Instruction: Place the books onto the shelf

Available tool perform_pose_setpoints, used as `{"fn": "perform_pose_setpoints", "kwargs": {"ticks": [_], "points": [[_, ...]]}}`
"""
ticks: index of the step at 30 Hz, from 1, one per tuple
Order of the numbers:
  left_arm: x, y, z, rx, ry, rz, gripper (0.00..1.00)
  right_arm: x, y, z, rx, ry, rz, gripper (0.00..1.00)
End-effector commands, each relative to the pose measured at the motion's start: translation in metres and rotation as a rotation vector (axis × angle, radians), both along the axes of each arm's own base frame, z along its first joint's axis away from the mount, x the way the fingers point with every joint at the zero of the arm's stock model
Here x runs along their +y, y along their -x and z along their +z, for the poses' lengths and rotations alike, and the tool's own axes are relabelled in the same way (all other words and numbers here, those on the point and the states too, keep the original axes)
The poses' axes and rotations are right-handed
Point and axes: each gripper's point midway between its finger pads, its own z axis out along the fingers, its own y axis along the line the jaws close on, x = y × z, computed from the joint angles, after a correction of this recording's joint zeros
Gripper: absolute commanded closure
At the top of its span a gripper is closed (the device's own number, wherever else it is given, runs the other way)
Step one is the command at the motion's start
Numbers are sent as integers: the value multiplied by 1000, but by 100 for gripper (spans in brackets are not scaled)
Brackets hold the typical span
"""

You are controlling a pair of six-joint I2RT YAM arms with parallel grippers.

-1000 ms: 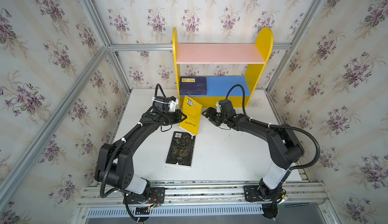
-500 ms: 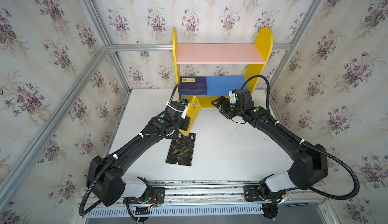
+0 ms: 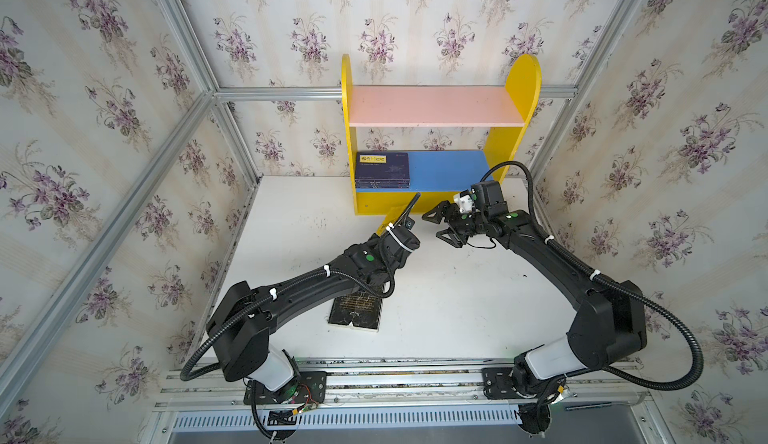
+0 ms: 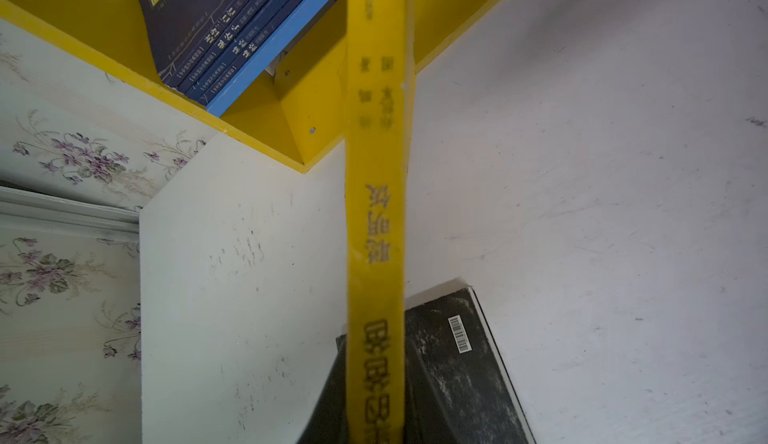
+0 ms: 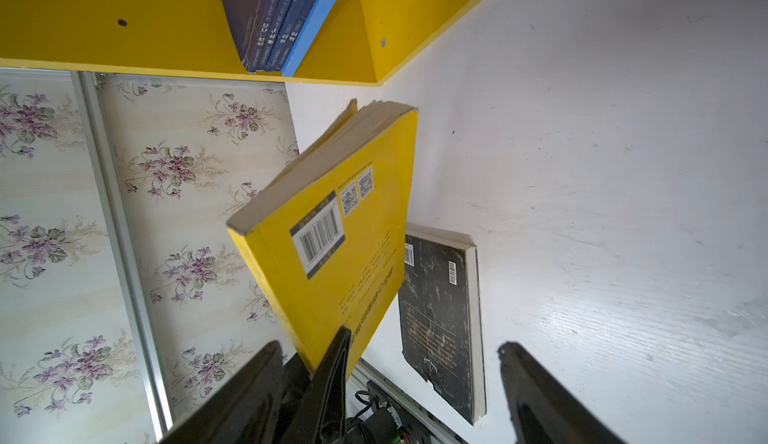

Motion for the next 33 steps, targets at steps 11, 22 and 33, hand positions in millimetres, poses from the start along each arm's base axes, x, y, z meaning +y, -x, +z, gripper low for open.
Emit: {"fn": "perform_pose_setpoints", "kwargs": {"ticks": [11,22,33], "points": [[-24,4,18,-128,-51,-11,99,19,-23,14,-44,-80,58,27],[-32,7,24,-155,-72,-20,97,33,-18,0,9,-119,121,57],[-33,11,34,-157,23,12,59,34,-25,1,-27,-144,114,100]]}}
